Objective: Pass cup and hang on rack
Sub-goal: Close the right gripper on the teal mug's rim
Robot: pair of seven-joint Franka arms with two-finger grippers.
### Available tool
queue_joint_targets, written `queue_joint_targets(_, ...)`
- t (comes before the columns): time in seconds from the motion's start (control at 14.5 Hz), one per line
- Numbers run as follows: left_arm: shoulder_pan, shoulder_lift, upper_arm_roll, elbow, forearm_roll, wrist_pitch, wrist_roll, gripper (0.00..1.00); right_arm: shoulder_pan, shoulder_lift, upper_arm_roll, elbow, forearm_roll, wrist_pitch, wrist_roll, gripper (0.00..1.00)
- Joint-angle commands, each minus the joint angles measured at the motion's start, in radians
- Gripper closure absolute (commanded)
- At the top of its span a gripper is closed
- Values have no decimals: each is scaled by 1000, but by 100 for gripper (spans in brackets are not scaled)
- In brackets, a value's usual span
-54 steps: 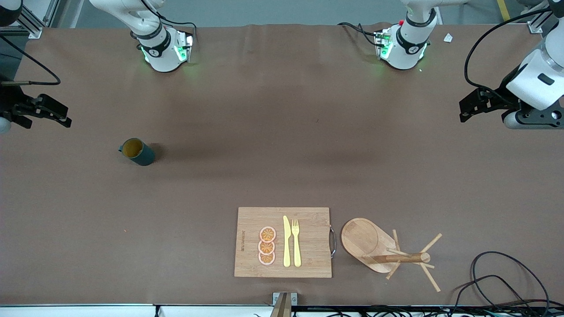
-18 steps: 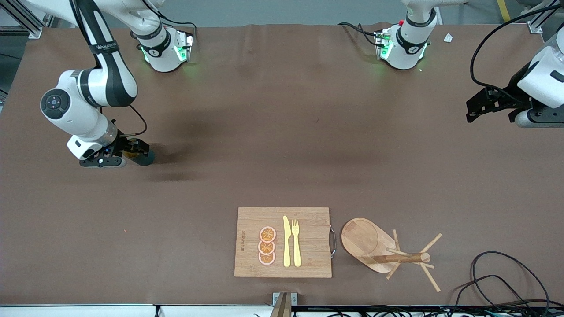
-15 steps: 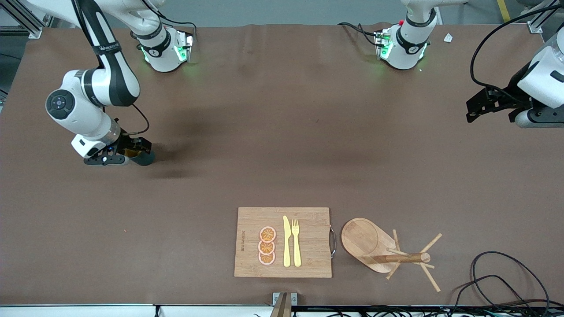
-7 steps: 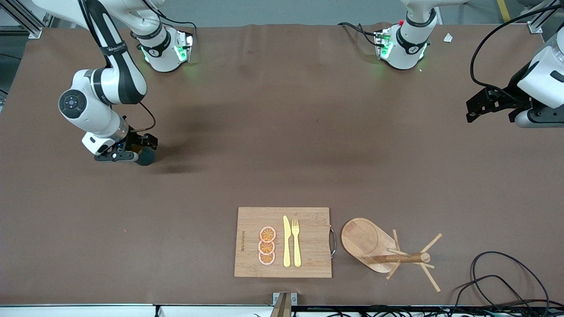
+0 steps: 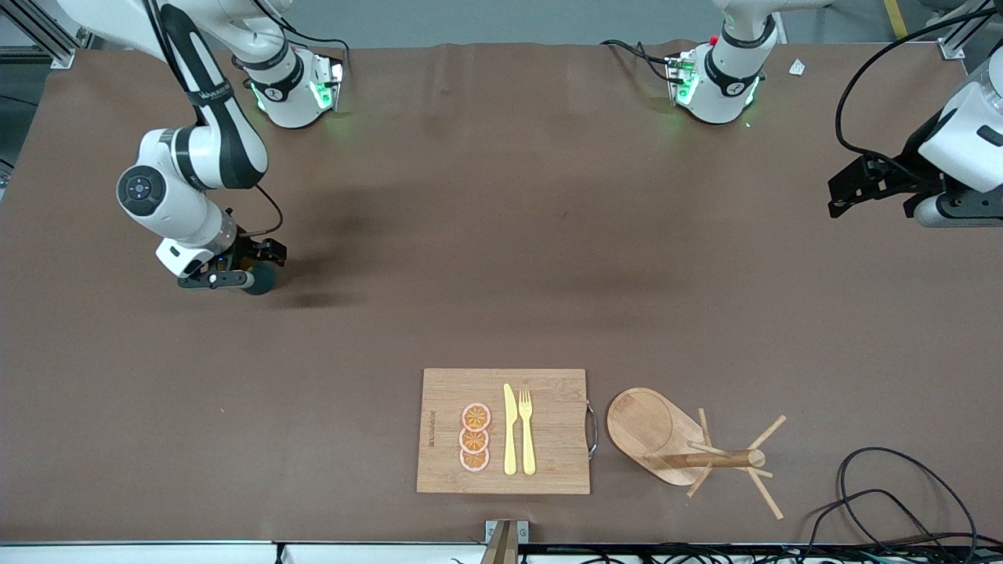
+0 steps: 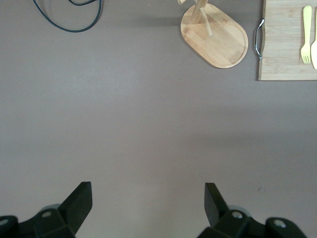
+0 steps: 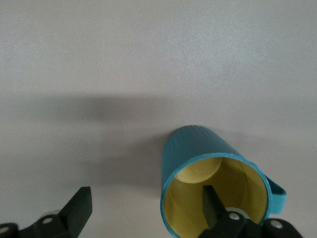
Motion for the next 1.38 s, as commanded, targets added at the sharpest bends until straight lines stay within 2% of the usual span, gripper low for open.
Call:
queue_joint_targets(0.0, 2, -3, -6, 6, 19, -2, -1, 0, 9, 26, -4, -15, 8, 57, 10, 13)
queue_joint_targets(0.41, 3, -3, -6, 6, 17, -2, -3, 0, 3, 25, -4, -15, 6, 57, 4, 64)
queue_joint_targets(0.62, 5, -3, -6, 6, 16, -2, 2, 0, 1, 25, -6, -15, 5, 52, 3, 94)
queue_joint_targets(0.76, 5, -3, -6, 6, 16, -2, 2, 0, 1, 26, -6, -15, 5, 52, 3, 100)
queue_joint_targets(0.96, 5, -3, -6, 6, 16, -2, 2, 0, 7, 23, -6, -11, 5, 34, 6, 100)
queue_joint_targets(1.1, 5, -3, -6, 6, 16, -1, 2, 0, 10, 11, -4, 18, 5, -44, 9, 100)
queue_joint_targets(1.31, 5, -3, -6, 6, 16, -1, 2, 0, 36, -21, -1, 127, 5, -217, 53, 100)
